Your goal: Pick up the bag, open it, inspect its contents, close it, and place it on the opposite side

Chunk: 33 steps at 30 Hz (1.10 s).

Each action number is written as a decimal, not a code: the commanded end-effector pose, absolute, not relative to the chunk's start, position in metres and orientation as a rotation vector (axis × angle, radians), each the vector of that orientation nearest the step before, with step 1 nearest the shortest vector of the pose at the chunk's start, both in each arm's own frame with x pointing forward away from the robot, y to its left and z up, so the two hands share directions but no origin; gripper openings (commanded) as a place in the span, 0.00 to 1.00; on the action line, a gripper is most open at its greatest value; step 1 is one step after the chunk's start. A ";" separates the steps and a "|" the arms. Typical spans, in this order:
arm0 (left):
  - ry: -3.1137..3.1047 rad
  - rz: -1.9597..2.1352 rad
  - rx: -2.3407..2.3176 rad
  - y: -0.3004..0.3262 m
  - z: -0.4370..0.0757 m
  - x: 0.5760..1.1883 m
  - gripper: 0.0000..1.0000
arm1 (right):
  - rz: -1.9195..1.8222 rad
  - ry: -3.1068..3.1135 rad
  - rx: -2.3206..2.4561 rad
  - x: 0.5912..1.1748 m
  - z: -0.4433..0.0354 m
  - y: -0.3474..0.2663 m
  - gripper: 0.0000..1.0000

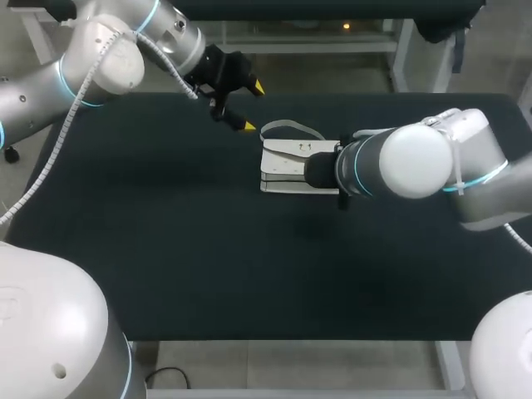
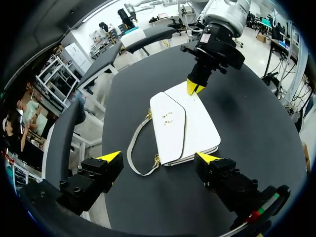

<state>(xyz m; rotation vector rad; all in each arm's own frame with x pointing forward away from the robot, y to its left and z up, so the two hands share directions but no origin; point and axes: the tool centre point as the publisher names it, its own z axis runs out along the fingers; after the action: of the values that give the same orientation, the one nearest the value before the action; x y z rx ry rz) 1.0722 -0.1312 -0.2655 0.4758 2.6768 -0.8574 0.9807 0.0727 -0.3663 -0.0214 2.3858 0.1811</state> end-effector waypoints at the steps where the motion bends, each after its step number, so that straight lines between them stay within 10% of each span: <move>1: 2.679 -0.863 0.487 -0.131 -0.267 1.073 1.00 | 0.182 2.283 -0.017 0.980 -0.372 0.075 0.05; 23: 2.621 -0.944 0.728 -0.142 -0.274 1.047 1.00 | 0.168 2.266 -0.013 0.973 -0.372 0.092 0.00; 33: 2.570 -0.920 0.857 -0.165 -0.282 1.026 0.85 | 0.168 2.266 -0.013 0.973 -0.372 0.092 0.00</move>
<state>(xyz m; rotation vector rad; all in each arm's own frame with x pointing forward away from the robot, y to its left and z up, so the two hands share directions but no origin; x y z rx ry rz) 1.0290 -0.1567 -0.2759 0.8624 2.5771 -0.9364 0.9762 0.0925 -0.3680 -0.0195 2.3766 0.1625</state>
